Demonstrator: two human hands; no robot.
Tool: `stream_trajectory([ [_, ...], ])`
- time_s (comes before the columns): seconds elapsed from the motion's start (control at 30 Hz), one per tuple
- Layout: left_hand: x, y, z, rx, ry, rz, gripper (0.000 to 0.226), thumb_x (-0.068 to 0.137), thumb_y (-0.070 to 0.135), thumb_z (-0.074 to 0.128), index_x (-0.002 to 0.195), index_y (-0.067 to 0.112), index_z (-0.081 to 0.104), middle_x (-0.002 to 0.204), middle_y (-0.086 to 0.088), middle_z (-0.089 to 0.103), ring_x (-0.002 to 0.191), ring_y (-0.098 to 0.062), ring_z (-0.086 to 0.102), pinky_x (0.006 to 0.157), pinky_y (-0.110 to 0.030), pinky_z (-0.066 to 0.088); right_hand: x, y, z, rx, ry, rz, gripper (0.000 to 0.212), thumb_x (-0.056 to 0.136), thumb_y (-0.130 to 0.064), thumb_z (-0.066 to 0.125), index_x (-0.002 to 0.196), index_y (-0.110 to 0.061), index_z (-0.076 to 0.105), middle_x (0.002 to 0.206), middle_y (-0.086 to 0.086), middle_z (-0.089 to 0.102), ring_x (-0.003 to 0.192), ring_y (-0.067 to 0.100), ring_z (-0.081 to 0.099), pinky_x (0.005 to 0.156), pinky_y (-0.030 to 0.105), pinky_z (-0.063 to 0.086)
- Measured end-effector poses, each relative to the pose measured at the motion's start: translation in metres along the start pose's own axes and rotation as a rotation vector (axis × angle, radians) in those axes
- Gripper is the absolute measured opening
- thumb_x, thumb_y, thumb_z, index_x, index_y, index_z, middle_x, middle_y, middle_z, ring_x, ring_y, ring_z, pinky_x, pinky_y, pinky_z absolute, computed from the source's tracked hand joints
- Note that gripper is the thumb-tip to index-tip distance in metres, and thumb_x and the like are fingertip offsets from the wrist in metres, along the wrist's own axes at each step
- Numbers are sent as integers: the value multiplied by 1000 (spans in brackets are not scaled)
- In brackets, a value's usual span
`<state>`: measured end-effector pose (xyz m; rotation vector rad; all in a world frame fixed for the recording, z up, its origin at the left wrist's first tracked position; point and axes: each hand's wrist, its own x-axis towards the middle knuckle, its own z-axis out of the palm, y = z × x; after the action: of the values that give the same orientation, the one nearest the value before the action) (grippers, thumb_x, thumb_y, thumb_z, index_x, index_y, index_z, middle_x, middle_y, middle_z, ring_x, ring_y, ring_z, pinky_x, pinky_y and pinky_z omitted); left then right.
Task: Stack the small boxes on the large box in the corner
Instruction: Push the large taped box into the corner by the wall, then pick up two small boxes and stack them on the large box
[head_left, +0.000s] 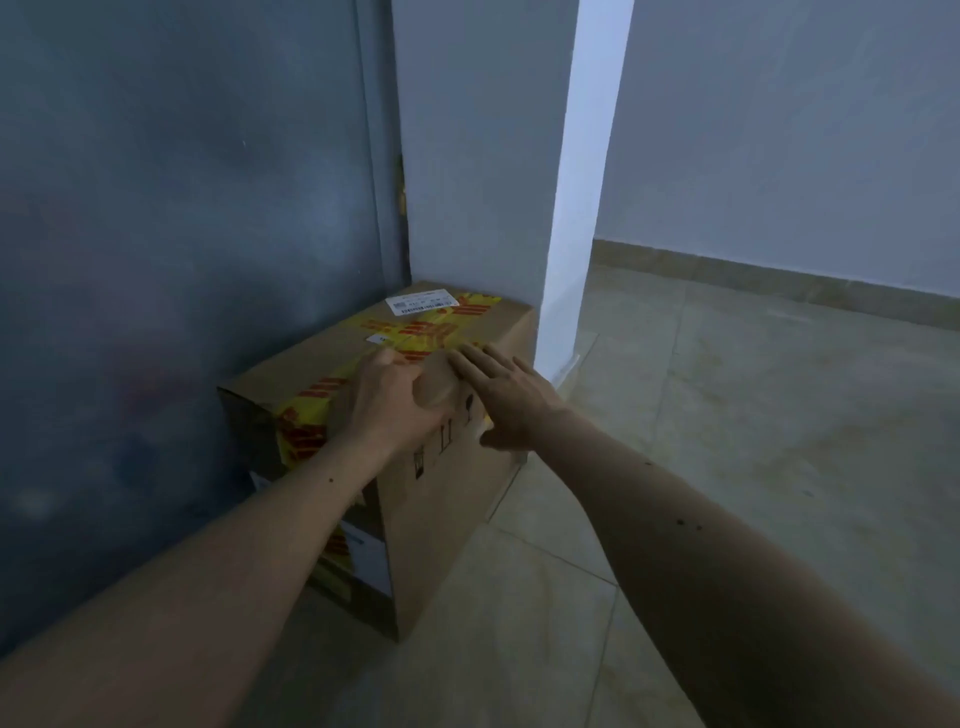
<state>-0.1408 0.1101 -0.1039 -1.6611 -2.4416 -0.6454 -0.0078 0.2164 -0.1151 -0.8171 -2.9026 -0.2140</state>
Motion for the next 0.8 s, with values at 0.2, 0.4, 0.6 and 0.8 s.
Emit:
stream_trajectory([
  [0.2,3,9,-22,135,-245,49,52,91,58,47,109,11,62,127,-14,56,106,-30,54,88,-44,49,-51,-27,1,133,-66,8,112,78,-36,75,155,-23,-5,165,1,-1,147,31,22,115,53,28],
  [0.4,-89,-35,-11,68,-66,312,73,95,46,50,152,11,22,164,-8,3,150,-28,-1,120,-50,6,-122,-92,38,158,-266,-71,109,80,-40,74,154,-23,-3,165,5,4,151,28,8,120,52,17],
  [0.6,-176,-74,20,87,-75,620,81,91,54,39,153,10,11,163,-7,3,150,-21,-3,120,-47,9,-167,-131,61,122,-451,-150,108,79,-44,73,154,-22,-1,165,3,5,152,23,5,120,47,7],
  [0.8,-244,-94,61,302,-596,487,131,67,82,53,148,11,-23,153,-8,-34,139,-24,-35,121,-46,-5,-233,-133,81,118,-734,-63,118,66,-59,77,154,-28,6,165,-2,10,151,23,9,119,51,13],
])
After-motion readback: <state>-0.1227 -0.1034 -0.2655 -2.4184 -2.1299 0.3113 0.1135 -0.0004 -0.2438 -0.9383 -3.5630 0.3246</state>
